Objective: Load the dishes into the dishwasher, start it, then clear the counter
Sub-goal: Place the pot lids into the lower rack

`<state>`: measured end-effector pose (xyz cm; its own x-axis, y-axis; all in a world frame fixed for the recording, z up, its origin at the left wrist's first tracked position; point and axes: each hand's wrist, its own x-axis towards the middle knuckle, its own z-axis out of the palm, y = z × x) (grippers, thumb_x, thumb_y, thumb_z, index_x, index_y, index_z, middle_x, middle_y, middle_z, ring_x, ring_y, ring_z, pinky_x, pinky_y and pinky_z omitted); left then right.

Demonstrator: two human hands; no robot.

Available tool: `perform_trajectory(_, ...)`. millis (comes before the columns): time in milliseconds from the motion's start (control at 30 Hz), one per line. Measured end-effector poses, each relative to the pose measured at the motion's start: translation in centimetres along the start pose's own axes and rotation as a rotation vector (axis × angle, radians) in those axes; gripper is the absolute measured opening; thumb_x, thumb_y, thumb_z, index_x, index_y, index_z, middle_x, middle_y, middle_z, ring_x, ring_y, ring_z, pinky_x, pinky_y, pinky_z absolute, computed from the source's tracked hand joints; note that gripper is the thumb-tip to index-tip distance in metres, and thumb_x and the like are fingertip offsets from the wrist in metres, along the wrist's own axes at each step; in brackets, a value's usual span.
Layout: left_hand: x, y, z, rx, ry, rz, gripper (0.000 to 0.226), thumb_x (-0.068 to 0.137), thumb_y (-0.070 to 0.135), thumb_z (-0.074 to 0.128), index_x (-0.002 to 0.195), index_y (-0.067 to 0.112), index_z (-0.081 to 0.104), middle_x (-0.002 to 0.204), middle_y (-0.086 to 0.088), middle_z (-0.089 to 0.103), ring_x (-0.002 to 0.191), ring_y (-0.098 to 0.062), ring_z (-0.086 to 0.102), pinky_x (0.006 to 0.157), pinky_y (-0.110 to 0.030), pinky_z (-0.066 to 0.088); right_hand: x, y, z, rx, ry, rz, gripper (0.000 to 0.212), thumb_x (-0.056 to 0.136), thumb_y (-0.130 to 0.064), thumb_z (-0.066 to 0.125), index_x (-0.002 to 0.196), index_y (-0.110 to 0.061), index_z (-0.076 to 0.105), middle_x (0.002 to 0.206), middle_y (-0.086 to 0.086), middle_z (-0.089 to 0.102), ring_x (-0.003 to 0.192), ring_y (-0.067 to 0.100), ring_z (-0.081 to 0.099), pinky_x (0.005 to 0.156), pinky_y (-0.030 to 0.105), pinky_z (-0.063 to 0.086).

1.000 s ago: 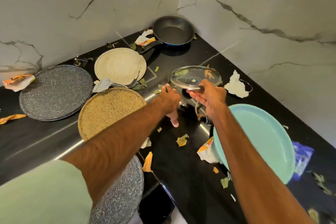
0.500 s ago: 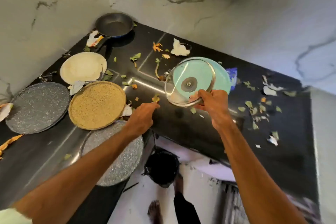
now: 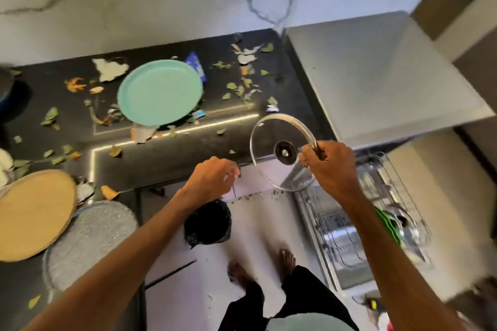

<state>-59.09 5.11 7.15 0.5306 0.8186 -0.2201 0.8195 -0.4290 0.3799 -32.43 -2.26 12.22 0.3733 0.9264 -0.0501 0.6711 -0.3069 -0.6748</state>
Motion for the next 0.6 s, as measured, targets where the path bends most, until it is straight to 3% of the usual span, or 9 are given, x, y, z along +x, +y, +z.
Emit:
perform_trajectory(67, 2.2, 3.4, 1.1, 0.009, -0.014, 0.079, 0.021, 0.092, 0.021, 0.051, 0.095, 0.026, 0.071, 0.092, 0.004, 0.074, 0.087, -0.029, 0.068, 0.070, -0.034, 0.051, -1.3, 2.8, -2.5, -0.142, 0.029, 0.032, 0.033, 0.095, -0.030, 0.061, 0.066, -0.014, 0.065, 0.057, 0.000, 0.060, 0.050, 0.014, 0.052, 0.053, 0.030, 0.041)
perform_trajectory(133, 4.2, 7.1, 2.6, 0.008, -0.066, 0.151, 0.020, 0.090, 0.020, 0.051, 0.095, 0.027, 0.070, 0.095, 0.004, 0.074, 0.090, -0.029, 0.067, 0.074, -0.036, 0.054, -2.5, 6.1, -4.3, -0.220, 0.034, 0.092, 0.034, 0.094, -0.028, 0.061, 0.063, -0.016, 0.058, 0.056, 0.002, 0.055, 0.052, 0.020, 0.052, 0.054, 0.030, 0.038)
perform_trajectory(300, 8.5, 15.6, 7.8, 0.032, -0.236, 0.307, 0.021, 0.088, 0.023, 0.056, 0.102, 0.029, 0.071, 0.105, 0.006, 0.073, 0.103, -0.023, 0.066, 0.084, -0.032, 0.052, -4.9, 15.2, -7.1, -0.163, 0.059, 0.246, 0.035, 0.091, -0.024, 0.063, 0.060, -0.015, 0.049, 0.056, 0.006, 0.050, 0.051, 0.024, 0.046, 0.052, 0.032, 0.034)
perform_trajectory(433, 10.6, 21.9, 11.9, 0.091, -0.388, 0.358, 0.023, 0.088, 0.021, 0.056, 0.102, 0.030, 0.071, 0.103, 0.007, 0.074, 0.098, -0.021, 0.069, 0.086, -0.031, 0.054, -5.7, 22.1, -8.5, -0.129, 0.058, 0.393, 0.032, 0.090, -0.023, 0.063, 0.063, -0.019, 0.047, 0.060, 0.002, 0.049, 0.055, 0.022, 0.045, 0.057, 0.027, 0.032)
perform_trajectory(600, 13.9, 28.5, 16.0, 0.168, -0.477, 0.408, 0.025, 0.087, 0.009, 0.053, 0.099, 0.021, 0.072, 0.101, 0.005, 0.074, 0.095, -0.020, 0.069, 0.082, -0.031, 0.053, -5.4, 30.4, -10.6, -0.062, -0.006, 0.532, 0.027, 0.086, -0.016, 0.065, 0.061, -0.015, 0.055, 0.055, -0.004, 0.048, 0.050, 0.018, 0.047, 0.046, 0.022, 0.028)
